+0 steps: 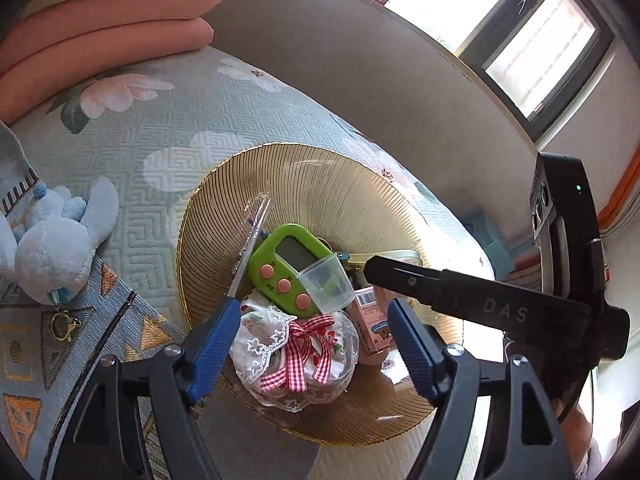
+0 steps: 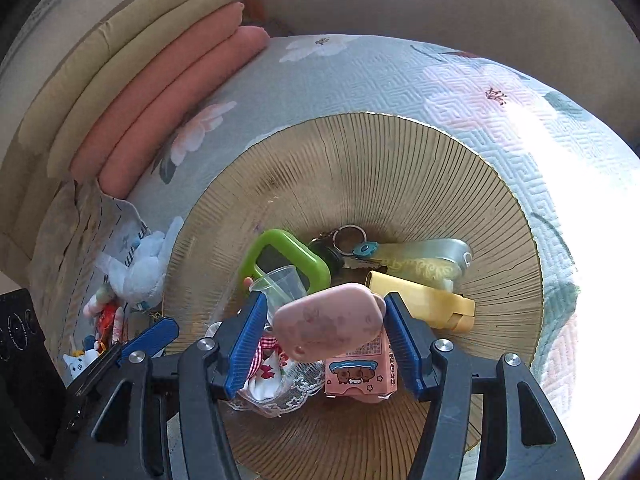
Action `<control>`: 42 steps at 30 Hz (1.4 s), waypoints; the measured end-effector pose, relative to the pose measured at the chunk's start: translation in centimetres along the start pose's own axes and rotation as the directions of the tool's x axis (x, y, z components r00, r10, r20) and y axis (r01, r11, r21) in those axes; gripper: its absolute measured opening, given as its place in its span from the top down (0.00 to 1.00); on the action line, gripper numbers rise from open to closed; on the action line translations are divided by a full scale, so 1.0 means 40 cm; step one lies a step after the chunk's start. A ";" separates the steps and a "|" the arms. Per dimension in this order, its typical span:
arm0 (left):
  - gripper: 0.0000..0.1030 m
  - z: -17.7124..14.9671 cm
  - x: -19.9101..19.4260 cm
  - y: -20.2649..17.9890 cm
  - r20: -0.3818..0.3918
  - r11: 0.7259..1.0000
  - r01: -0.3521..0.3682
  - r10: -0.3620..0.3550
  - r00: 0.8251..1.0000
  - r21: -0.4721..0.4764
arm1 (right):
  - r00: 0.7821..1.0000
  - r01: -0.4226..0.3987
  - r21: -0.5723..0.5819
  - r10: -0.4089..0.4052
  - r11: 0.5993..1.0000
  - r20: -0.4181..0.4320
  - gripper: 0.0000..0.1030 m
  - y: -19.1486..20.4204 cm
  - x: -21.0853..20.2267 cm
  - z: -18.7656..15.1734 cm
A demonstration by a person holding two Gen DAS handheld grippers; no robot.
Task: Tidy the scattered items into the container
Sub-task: 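Move both open tools back over the rug, then grasp the white plush bunny with the right tool while the left tool grasps the white marker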
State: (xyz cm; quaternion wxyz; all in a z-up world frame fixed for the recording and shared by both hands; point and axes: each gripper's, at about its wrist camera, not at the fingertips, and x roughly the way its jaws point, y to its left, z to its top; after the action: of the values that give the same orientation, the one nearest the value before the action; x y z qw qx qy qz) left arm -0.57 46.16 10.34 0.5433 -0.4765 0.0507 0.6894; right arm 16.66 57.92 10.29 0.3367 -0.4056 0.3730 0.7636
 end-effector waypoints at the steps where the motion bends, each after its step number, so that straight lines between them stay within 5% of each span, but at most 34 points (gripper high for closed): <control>1: 0.28 -0.005 -0.017 0.003 0.005 1.000 -0.013 0.013 1.000 0.010 | 1.000 0.013 -0.002 -0.013 1.000 0.006 0.36 0.001 -0.006 -0.001; 9: 0.28 -0.078 -0.215 0.149 0.111 0.988 -0.090 0.104 0.988 -0.122 | 0.997 0.017 -0.075 -0.011 0.997 0.077 0.35 0.098 -0.081 -0.022; 16: 0.28 -0.192 -0.426 0.375 0.179 0.920 -0.177 0.251 0.951 -0.350 | 0.995 -0.047 -0.272 0.069 0.961 0.073 0.26 0.328 -0.109 -0.075; 21: 0.28 -0.296 -0.599 0.542 0.206 0.815 -0.262 0.415 0.886 -0.517 | 0.991 -0.124 -0.394 0.135 0.910 -0.001 0.25 0.516 -0.079 -0.144; 25: 0.28 -0.404 -0.728 0.686 0.211 0.687 -0.271 0.531 0.820 -0.674 | 0.985 -0.164 -0.502 0.168 0.849 -0.037 0.25 0.673 -0.057 -0.214; 30: 0.28 -0.521 -0.794 0.816 0.169 0.570 -0.266 0.597 0.784 -0.777 | 0.978 -0.209 -0.588 0.182 0.781 -0.106 0.25 0.841 -0.012 -0.295; 34: 0.28 -0.548 -0.780 0.867 0.150 0.561 -0.273 0.593 0.791 -0.782 | 0.966 -0.259 -0.606 0.193 0.752 -0.174 0.25 0.955 0.045 -0.348; 38: 0.28 -0.543 -0.775 0.893 0.157 0.565 -0.298 0.619 0.770 -0.770 | 0.957 -0.289 -0.630 0.197 0.720 -0.213 0.25 1.059 0.098 -0.402; 42: 0.28 -0.567 -0.789 0.938 0.167 0.534 -0.267 0.631 0.758 -0.802 | 0.950 -0.306 -0.647 0.183 0.698 -0.253 0.25 1.142 0.165 -0.445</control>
State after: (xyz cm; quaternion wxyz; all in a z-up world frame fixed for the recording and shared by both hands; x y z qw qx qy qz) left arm -18.23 -4.45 3.75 0.0960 -0.4536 -0.2313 0.8553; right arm -17.02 21.70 11.07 0.0277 -0.5101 0.1463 0.8472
